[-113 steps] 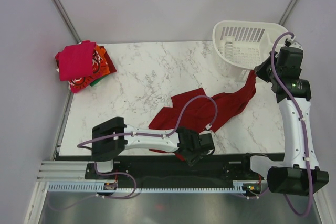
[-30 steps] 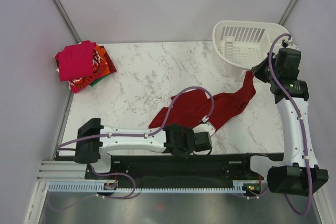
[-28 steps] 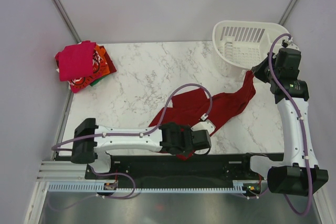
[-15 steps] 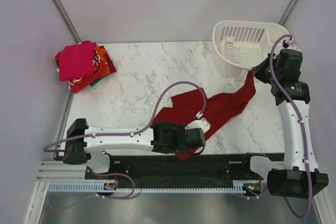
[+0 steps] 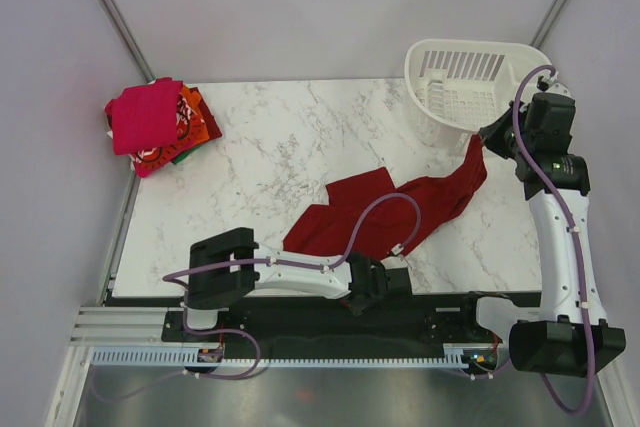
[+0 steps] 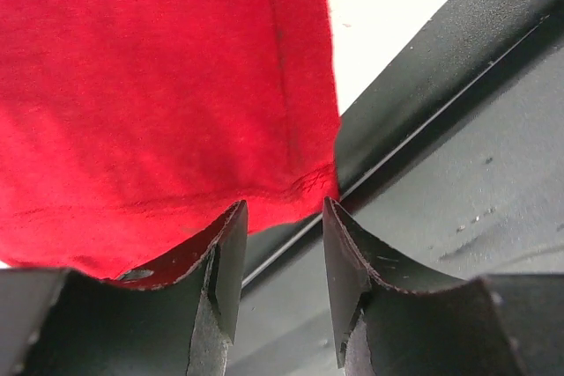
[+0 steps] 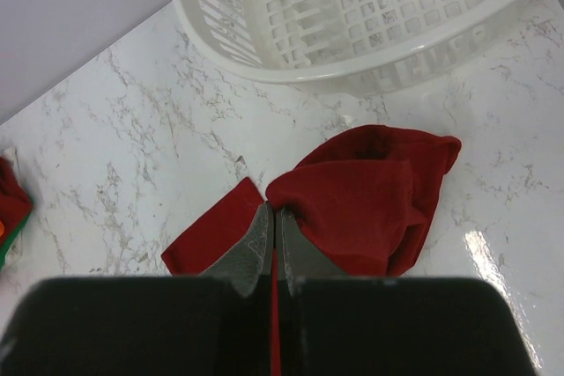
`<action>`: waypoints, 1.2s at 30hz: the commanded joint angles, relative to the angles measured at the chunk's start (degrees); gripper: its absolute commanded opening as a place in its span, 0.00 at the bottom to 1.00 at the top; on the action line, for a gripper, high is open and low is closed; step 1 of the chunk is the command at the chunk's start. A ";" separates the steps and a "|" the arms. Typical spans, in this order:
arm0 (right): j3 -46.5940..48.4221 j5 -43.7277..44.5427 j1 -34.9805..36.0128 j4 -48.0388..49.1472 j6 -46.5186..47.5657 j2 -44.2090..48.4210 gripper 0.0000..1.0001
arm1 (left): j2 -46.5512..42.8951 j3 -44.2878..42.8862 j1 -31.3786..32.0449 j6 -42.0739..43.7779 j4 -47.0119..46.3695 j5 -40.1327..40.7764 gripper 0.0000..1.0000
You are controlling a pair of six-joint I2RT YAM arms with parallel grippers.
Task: Fold and stack the t-shirts
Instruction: Flatten the tshirt out
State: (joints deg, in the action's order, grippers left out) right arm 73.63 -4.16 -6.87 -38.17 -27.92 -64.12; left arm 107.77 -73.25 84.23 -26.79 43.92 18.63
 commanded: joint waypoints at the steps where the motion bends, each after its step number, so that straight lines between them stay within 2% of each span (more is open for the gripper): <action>1: -0.24 0.65 0.02 1.87 0.85 -0.22 0.00 | 1.22 -2.07 -0.03 1.91 -2.70 -1.23 0.47; 13: -0.85 0.56 0.02 2.40 0.85 -0.66 0.00 | 5.35 0.74 -0.20 1.82 -5.16 1.75 0.38; 16: -0.85 0.47 0.02 2.31 0.68 -0.66 0.00 | 6.31 0.92 -0.47 2.00 -5.51 2.90 0.28; 18: -0.85 0.30 0.02 2.31 0.85 -0.75 0.00 | 6.49 0.74 -0.55 1.83 -5.43 3.51 0.06; 19: -0.76 0.21 0.02 2.31 0.94 -0.66 0.00 | 5.97 0.83 -0.55 1.74 -5.43 3.69 0.02; 21: -0.24 -0.05 0.02 2.14 0.76 -0.31 0.00 | 4.48 1.62 -0.55 1.30 -5.34 4.04 0.02; 25: 2.48 -0.58 0.02 -0.05 0.59 0.31 0.00 | -5.70 0.58 -0.20 -0.02 -0.26 5.00 0.02; 26: 3.45 -0.76 0.02 -0.76 0.41 0.74 0.00 | -11.03 -0.74 0.06 -0.46 2.81 7.36 0.02; 32: 15.20 -2.86 0.02 -4.88 -1.95 4.78 0.00 | -28.54 -20.30 1.55 -1.95 24.94 16.07 0.02; 36: 25.06 -2.96 0.02 -6.03 -1.26 7.69 0.00 | -36.46 -31.93 3.04 0.94 28.76 18.80 0.02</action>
State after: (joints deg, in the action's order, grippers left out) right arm 89.65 -6.15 -6.87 -44.93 -28.80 -61.14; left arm 78.70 -97.89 85.89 -26.33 62.98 31.40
